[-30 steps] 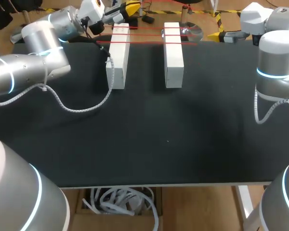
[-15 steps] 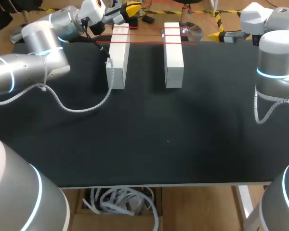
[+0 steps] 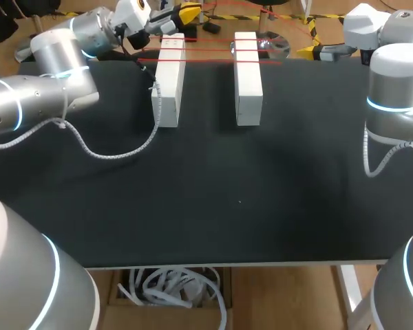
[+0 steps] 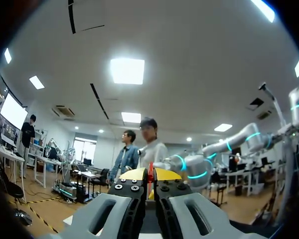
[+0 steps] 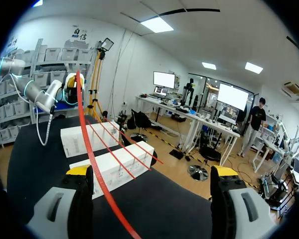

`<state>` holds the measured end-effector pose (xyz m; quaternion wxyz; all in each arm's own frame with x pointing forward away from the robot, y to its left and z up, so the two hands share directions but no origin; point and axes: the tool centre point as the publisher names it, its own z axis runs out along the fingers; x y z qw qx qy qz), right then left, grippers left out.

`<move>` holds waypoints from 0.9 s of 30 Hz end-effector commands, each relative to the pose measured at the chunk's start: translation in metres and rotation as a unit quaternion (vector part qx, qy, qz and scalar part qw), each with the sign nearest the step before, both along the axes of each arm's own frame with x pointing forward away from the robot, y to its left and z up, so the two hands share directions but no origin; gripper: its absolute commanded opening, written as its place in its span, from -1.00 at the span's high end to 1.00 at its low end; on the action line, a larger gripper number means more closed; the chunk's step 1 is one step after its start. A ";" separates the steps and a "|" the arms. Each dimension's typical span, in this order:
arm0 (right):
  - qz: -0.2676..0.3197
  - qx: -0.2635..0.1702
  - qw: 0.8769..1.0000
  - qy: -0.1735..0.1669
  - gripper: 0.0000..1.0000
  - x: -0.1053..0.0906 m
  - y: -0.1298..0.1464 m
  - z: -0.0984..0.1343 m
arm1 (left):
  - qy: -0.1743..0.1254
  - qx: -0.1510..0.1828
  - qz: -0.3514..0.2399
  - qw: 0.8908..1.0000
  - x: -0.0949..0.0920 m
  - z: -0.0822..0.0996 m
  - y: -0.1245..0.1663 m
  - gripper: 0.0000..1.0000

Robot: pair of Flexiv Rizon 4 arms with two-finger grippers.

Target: Grab the tape and strap the tape.

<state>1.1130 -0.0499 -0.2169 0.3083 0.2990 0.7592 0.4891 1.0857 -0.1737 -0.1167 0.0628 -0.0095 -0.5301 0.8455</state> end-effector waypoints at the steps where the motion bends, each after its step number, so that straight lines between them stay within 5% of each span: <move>1: 0.000 0.000 1.000 0.001 -1.00 0.000 0.000 0.000 | -0.001 -0.002 -0.005 1.000 0.004 -0.002 -0.001 1.00; 8: 0.000 0.000 1.000 0.001 -1.00 0.000 0.000 0.000 | -0.001 -0.002 -0.005 1.000 0.004 -0.002 -0.001 1.00; 14: -0.013 0.072 0.997 0.040 -1.00 -0.002 0.009 0.008 | -0.001 -0.002 -0.005 1.000 0.004 -0.002 -0.001 1.00; 21: -0.152 0.233 0.942 0.188 -1.00 -0.016 -0.003 0.010 | -0.001 -0.002 -0.005 1.000 0.004 -0.002 -0.001 1.00; 27: -0.208 0.260 0.913 0.236 -1.00 -0.039 -0.007 0.014 | -0.001 -0.002 -0.005 1.000 0.004 -0.002 -0.001 1.00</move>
